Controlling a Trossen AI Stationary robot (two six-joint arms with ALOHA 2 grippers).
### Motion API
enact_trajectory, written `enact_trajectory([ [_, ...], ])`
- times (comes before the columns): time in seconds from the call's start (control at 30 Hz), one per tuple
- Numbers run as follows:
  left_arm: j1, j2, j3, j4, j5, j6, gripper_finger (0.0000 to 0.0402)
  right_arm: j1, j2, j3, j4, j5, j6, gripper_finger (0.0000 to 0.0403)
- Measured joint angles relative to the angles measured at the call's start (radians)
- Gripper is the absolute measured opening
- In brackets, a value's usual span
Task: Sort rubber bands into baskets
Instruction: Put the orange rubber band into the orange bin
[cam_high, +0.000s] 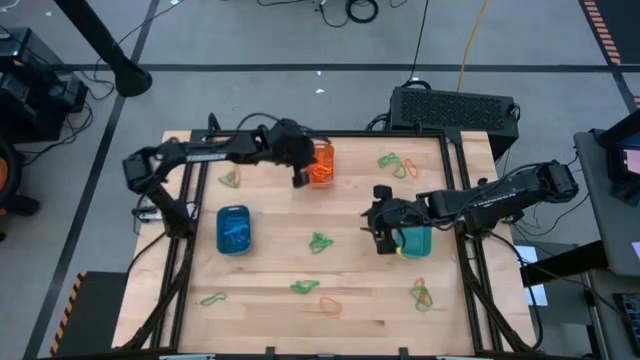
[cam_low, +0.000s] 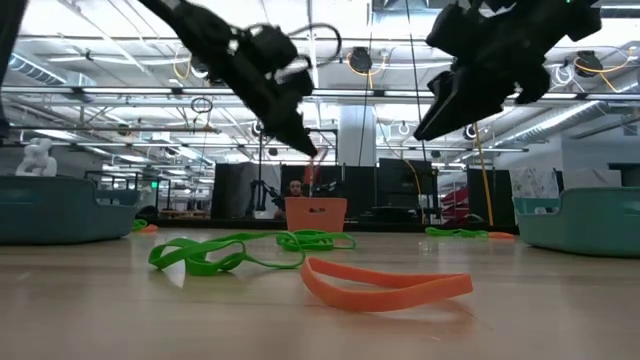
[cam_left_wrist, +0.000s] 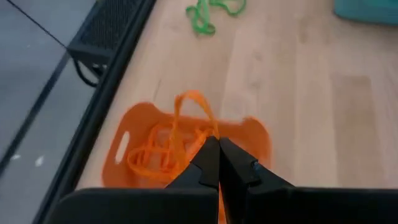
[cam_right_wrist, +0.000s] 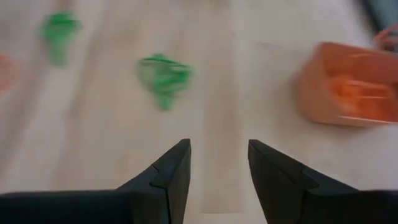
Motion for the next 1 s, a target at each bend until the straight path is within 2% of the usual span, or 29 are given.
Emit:
enact_trajectory([
  [0.07, 0.031, 0.054, 0.000, 0.050, 0.047, -0.014, 0.0000, -0.009, 0.000, 0.000, 0.001, 0.077, -0.016, 0.0153],
  [0.17, 0.058, 0.118, 0.000, 0.081, 0.057, -0.026, 0.0000, -0.033, 0.000, 0.000, 0.003, 0.147, -0.022, 0.0153],
  [0.6, 0.076, 0.195, 0.000, 0.104, 0.058, -0.028, 0.0003, -0.128, 0.000, 0.000, 0.010, 0.145, -0.039, 0.0153],
  [0.73, 0.072, 0.195, 0.000, 0.112, 0.054, -0.028, 0.0028, -0.128, 0.000, 0.000, 0.010, 0.145, -0.032, 0.0153],
  [0.9, 0.061, 0.195, 0.000, 0.111, 0.048, -0.029, 0.0080, -0.128, 0.000, 0.000, 0.010, 0.145, -0.030, 0.0153],
  [1.0, 0.053, 0.195, 0.005, 0.107, 0.005, -0.028, 0.0107, -0.128, 0.000, 0.000, 0.010, 0.145, -0.030, 0.0153],
])
